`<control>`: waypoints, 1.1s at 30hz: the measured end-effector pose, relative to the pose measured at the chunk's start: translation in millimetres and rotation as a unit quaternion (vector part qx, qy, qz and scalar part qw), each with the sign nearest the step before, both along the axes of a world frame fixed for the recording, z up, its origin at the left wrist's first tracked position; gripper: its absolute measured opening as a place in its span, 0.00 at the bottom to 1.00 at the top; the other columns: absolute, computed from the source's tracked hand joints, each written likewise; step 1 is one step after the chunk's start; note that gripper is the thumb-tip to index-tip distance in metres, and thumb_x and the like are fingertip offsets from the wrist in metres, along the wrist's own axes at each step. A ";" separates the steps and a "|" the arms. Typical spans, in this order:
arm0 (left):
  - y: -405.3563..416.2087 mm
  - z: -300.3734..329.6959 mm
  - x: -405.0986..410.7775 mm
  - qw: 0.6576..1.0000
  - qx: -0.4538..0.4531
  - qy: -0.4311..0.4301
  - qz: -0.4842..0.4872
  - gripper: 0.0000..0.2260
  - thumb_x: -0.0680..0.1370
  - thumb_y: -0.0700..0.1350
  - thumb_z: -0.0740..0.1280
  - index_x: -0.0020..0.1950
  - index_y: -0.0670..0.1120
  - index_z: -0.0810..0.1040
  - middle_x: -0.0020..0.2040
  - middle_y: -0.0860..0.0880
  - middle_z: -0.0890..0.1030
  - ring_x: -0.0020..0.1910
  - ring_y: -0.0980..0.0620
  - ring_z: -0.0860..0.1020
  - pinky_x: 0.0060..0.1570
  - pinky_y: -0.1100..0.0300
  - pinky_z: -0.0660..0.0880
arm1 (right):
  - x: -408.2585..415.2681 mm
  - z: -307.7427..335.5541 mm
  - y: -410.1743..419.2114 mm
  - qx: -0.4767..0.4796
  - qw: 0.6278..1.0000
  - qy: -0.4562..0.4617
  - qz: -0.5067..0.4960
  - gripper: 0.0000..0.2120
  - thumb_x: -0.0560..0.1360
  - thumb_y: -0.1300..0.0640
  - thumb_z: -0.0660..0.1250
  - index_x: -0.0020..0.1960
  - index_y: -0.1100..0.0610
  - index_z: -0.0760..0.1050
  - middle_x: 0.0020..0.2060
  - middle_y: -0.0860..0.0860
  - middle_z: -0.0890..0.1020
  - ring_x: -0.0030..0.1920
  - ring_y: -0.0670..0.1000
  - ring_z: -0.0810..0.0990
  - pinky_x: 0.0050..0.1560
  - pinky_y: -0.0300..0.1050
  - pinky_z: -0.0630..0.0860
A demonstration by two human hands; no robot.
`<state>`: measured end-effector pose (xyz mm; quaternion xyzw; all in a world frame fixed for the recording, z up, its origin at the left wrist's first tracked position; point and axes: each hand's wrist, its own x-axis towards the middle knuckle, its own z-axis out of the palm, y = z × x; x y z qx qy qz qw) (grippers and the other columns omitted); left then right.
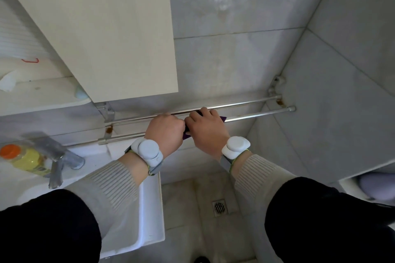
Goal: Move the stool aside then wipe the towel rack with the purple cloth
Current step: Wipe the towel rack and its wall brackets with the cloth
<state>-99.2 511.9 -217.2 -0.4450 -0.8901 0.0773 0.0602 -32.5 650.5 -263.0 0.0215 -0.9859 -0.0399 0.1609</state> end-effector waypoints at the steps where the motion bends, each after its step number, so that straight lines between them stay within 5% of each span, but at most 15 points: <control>1: 4.6 0.8 1.8 1.000 -0.001 0.000 -0.002 0.14 0.81 0.55 0.63 0.48 0.47 0.83 0.44 0.46 0.84 0.45 0.43 0.79 0.37 0.55 0.65 | 2.0 -0.5 4.6 -0.002 1.000 0.001 0.001 0.06 0.72 0.59 0.65 0.45 0.57 0.80 0.41 0.53 0.81 0.44 0.60 0.78 0.44 0.54 0.73; 11: 73.3 7.4 28.7 0.999 -0.014 -0.004 -0.042 0.14 0.82 0.51 0.61 0.53 0.45 0.82 0.49 0.43 0.84 0.50 0.40 0.80 0.39 0.54 0.65 | 32.1 -4.4 71.3 0.005 0.999 0.002 -0.052 0.13 0.73 0.58 0.56 0.46 0.56 0.80 0.43 0.51 0.80 0.46 0.60 0.77 0.45 0.53 0.70; 21: 172.5 -2.9 56.1 0.993 0.031 -0.013 -0.115 0.15 0.83 0.53 0.62 0.53 0.45 0.83 0.49 0.44 0.84 0.49 0.40 0.81 0.38 0.53 0.66 | 74.0 1.7 155.2 0.022 0.984 -0.009 -0.179 0.03 0.68 0.59 0.69 0.42 0.55 0.81 0.44 0.51 0.82 0.51 0.60 0.79 0.56 0.57 0.69; 27: 203.9 -1.7 71.0 0.990 0.053 -0.017 -0.127 0.13 0.83 0.49 0.61 0.52 0.43 0.82 0.48 0.43 0.84 0.50 0.40 0.80 0.37 0.53 0.66 | 90.6 11.4 177.8 0.017 0.976 -0.004 -0.219 0.01 0.68 0.60 0.71 0.39 0.57 0.82 0.44 0.53 0.84 0.52 0.61 0.81 0.51 0.55 0.72; 33: 210.7 7.2 76.3 0.990 0.031 -0.038 -0.135 0.08 0.79 0.38 0.61 0.49 0.39 0.80 0.48 0.41 0.83 0.50 0.39 0.79 0.37 0.53 0.67 | 93.0 7.7 180.7 -0.007 0.973 0.035 -0.229 0.13 0.68 0.63 0.56 0.36 0.59 0.79 0.38 0.54 0.82 0.39 0.61 0.79 0.36 0.49 0.73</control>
